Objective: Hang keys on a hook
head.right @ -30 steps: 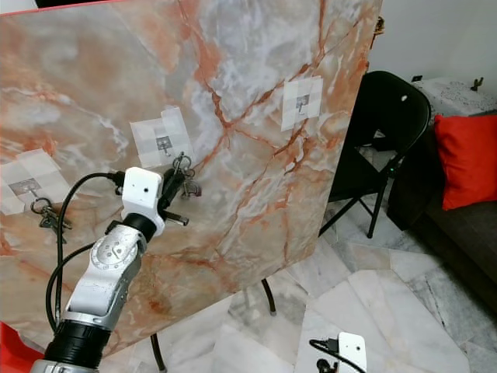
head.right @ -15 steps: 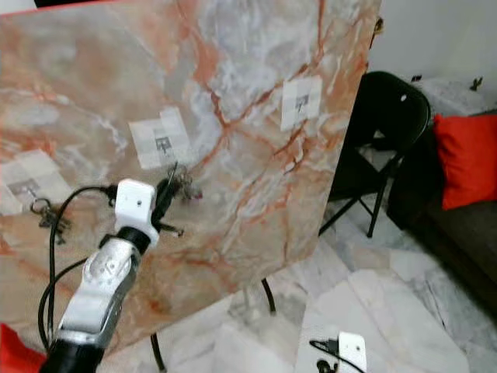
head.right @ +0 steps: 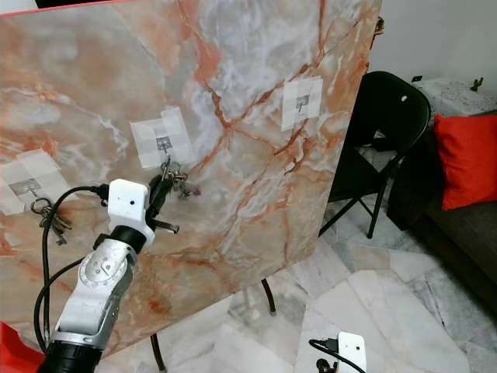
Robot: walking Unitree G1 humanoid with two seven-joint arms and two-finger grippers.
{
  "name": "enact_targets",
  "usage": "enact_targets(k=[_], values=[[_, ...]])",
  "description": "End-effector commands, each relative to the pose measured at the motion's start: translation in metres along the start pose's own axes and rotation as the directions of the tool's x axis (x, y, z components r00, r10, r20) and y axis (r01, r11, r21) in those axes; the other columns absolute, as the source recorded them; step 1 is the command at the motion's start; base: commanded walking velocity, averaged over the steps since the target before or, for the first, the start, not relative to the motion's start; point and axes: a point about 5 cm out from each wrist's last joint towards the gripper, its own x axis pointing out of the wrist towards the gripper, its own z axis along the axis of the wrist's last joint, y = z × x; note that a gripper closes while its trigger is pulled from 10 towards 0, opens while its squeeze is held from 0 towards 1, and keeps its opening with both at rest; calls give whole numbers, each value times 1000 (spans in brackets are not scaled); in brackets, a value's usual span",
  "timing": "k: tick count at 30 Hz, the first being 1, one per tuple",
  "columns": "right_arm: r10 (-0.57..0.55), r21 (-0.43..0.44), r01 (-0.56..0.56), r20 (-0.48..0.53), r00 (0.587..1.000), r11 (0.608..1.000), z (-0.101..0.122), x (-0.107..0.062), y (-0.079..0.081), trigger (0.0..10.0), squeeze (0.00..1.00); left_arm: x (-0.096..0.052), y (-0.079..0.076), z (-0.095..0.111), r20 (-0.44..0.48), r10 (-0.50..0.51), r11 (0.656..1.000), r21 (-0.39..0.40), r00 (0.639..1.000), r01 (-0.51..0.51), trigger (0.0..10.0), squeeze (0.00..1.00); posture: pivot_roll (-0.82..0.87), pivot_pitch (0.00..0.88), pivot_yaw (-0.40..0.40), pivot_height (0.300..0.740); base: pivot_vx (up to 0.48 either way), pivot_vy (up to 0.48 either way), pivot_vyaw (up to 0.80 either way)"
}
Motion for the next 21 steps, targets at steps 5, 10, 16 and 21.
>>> enact_targets(k=[5, 10, 16, 21], values=[[1, -1, -1, -9, 1000, 1000, -2, 0, 0, 10000, 0, 4, 3, 16, 75, 20, 1000, 8, 997, -20, 10000, 0, 100, 0, -42, 713, 0, 0, 0], [1, -1, -1, -9, 1000, 1000, -2, 0, 0, 10000, 0, 7, 1, 17, 70, 2, 1000, 16, 998, -3, 10000, 0, 99, 0, -41, 713, 0, 0, 0], [-1, 3, 1, -8, 1000, 1000, -2, 0, 0, 10000, 0, 9, 1, 18, 71, -10, 1000, 24, 997, 8, 10000, 0, 96, 0, -40, 713, 0, 0, 0], [-1, 4, 1, -8, 1000, 1000, -2, 0, 0, 10000, 0, 10, 1, 18, 68, -9, 999, 31, 998, 7, 10000, 0, 98, 0, -40, 713, 0, 0, 0]])
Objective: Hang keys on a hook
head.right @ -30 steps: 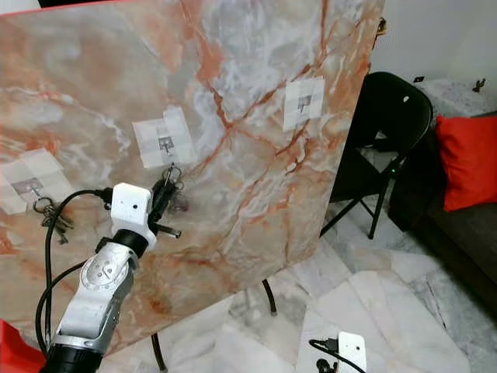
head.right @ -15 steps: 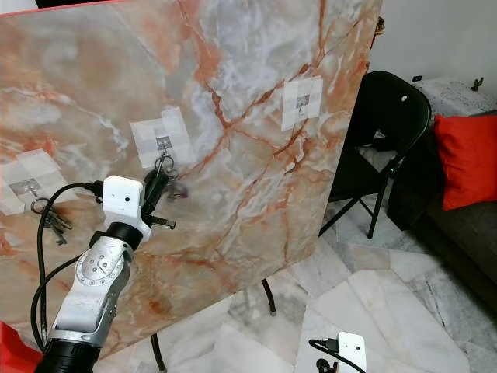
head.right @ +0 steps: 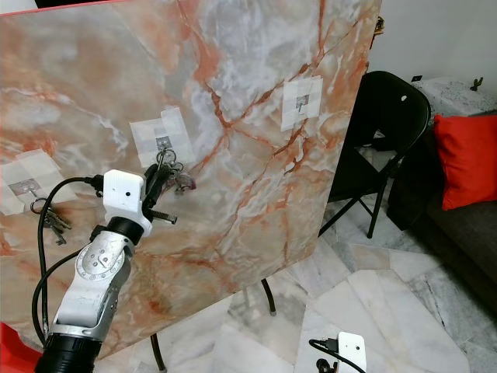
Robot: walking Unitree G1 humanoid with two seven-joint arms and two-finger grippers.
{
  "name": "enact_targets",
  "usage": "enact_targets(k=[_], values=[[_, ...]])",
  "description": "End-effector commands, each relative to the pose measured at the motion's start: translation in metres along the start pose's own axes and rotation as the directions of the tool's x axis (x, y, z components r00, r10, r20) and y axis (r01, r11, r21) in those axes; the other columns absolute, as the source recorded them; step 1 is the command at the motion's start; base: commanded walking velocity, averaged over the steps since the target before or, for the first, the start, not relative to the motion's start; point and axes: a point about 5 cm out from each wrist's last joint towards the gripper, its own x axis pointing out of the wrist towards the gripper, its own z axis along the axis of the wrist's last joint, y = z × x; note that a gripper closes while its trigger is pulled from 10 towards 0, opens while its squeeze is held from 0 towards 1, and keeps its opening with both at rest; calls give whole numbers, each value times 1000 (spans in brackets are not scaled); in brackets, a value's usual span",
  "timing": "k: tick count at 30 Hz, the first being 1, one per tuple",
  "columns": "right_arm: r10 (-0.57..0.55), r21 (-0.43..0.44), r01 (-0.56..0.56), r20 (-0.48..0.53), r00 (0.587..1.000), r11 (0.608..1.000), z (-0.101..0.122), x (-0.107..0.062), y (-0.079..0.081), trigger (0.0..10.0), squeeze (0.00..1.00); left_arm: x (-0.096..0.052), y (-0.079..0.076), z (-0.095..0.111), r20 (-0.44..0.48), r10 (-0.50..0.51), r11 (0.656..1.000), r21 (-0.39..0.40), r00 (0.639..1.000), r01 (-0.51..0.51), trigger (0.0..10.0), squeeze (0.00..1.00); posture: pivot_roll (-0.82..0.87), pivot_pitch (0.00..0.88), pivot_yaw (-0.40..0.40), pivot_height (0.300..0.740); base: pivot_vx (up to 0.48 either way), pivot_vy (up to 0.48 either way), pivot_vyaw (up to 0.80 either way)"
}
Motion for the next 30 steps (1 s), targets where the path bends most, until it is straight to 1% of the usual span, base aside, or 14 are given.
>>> enact_targets(k=[1, 8, 13, 18, 30], values=[[-1, 4, 1, -7, 1000, 1000, -2, 0, 0, 10000, 0, 4, 0, 9, 28, -9, 1000, 22, 1000, 8, 10000, 0, 98, 0, -40, 713, 0, 0, 0], [1, 8, -1, -5, 1000, 1000, -1, 0, 1, 10000, 0, 9, -1, 8, 5, -7, 999, 43, 1000, 7, 10000, 0, 94, 0, -36, 713, 0, 0, 0], [-1, 11, 1, -5, 1000, 1000, -1, 0, 1, 10000, 0, 11, -2, 2, -41, -19, 998, 66, 999, 21, 10000, 0, 92, 0, -34, 713, 0, 0, 0], [-1, 13, 1, -5, 1000, 1000, -1, 0, 1, 10000, 0, 13, -2, 0, -66, -7, 997, 82, 998, 13, 10000, 0, 92, 0, -34, 713, 0, 0, 0], [1, 14, 0, -6, 1000, 1000, -1, 0, 1, 10000, 0, 16, -2, -2, -89, 4, 996, 84, 996, 3, 10000, 0, 90, 0, -33, 713, 0, 0, 0]])
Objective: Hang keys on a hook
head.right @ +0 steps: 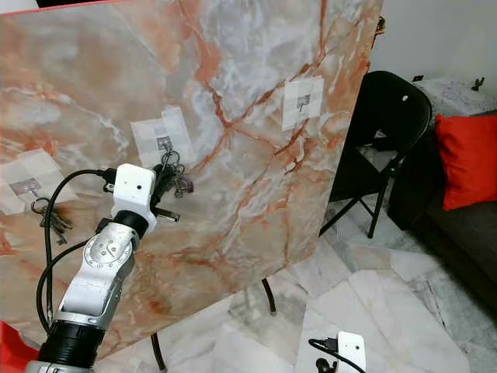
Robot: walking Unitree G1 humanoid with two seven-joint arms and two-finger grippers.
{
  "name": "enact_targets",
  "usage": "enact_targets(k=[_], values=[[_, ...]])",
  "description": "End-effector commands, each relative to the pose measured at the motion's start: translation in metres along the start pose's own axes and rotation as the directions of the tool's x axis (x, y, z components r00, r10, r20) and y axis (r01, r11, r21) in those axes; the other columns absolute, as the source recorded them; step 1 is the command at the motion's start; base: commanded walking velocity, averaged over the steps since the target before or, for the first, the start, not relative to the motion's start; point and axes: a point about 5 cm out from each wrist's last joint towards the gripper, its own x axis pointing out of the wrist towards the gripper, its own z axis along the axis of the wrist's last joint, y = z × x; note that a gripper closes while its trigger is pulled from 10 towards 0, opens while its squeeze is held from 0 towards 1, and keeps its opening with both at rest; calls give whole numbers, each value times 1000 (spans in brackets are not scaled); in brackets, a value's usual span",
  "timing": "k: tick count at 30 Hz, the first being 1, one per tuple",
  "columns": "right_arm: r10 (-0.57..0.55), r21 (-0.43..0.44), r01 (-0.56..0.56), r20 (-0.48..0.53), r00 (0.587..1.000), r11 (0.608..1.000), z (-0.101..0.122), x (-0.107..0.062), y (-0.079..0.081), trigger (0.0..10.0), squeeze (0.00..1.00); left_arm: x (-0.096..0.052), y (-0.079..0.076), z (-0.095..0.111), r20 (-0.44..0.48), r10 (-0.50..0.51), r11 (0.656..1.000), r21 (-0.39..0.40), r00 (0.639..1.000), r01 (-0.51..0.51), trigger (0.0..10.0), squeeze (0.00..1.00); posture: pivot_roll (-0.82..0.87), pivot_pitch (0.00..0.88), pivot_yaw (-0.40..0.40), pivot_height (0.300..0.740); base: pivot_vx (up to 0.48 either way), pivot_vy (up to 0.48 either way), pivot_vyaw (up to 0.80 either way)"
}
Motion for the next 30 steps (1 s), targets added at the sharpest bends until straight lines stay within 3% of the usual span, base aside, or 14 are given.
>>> enact_targets(k=[1, 30], values=[[-1, 13, 2, -7, 1000, 1000, -2, 0, 0, 10000, 0, 5, 1, 5, 6, 3, 1000, 11, 1000, -3, 10000, 0, 90, 0, -33, 713, 0, 0, 0], [-2, 8, 2, -8, 1000, 1000, -2, 0, 0, 10000, 0, 0, -1, -5, -29, -17, 1000, -27, 999, 16, 10000, 0, 90, 0, -38, 713, 0, 0, 0]])
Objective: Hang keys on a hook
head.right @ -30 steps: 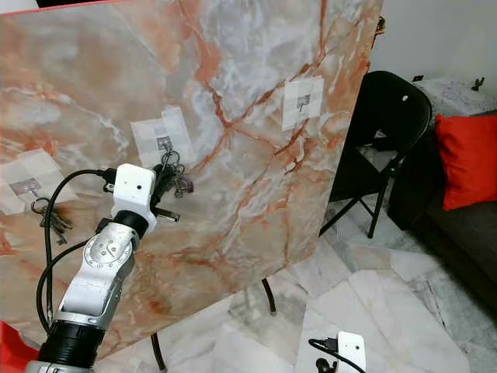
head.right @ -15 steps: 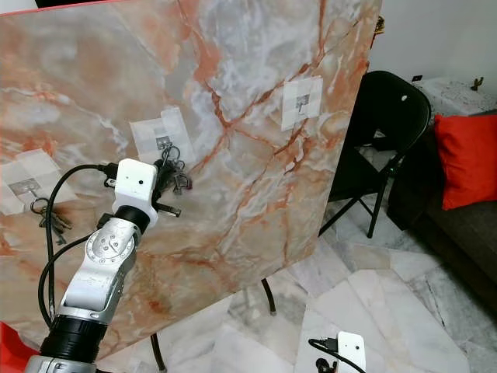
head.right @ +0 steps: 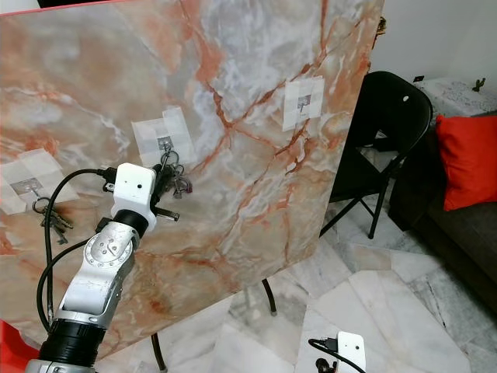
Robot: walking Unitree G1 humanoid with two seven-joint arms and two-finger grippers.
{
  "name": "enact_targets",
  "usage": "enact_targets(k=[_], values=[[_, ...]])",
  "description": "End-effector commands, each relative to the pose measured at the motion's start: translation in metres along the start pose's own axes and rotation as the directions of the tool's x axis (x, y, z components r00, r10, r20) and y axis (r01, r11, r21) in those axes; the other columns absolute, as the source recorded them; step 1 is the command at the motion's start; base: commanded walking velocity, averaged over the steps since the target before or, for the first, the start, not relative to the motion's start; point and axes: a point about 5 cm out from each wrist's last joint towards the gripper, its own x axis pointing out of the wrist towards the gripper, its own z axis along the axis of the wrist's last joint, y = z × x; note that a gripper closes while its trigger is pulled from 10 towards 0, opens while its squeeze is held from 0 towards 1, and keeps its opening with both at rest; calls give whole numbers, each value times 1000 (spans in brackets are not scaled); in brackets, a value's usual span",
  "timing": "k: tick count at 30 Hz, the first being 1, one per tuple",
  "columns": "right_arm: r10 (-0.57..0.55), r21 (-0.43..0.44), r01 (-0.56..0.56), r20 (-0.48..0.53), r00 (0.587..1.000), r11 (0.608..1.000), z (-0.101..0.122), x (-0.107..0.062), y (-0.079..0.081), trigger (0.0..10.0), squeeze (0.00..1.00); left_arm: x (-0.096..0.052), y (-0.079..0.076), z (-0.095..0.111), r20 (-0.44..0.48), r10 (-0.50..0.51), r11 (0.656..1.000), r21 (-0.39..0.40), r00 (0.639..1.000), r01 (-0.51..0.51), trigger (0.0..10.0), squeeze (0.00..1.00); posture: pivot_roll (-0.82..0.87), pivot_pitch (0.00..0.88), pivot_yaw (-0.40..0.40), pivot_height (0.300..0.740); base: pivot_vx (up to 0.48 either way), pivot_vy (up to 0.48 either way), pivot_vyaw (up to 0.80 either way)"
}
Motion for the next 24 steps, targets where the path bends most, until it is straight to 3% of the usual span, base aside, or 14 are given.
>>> enact_targets(k=[1, 2, 3, 24], values=[[-2, 7, 2, -8, 1000, 1000, -2, 0, 0, 10000, 0, -1, -1, -5, -25, -13, 1000, -8, 1000, 13, 10000, 0, 90, 0, -38, 713, 0, 0, 0], [-2, 7, 2, -8, 1000, 1000, -2, 0, 0, 10000, 0, -2, -1, -6, -26, -15, 1000, -9, 1000, 15, 10000, 384, 90, 0, -37, 713, 0, 0, 0], [-2, 7, 2, -8, 1000, 1000, -2, 0, -1, 10000, 0, -2, -2, -6, -28, -18, 1000, -11, 999, 18, 10000, 969, 90, 0, -38, 713, 0, 0, 0], [-5, 9, 5, -8, 1000, 1000, -2, 0, -1, 10000, 0, -4, -3, -11, -43, -37, 999, -26, 998, 36, 10000, 1000, 92, 0, -40, 713, 0, 0, 0]])
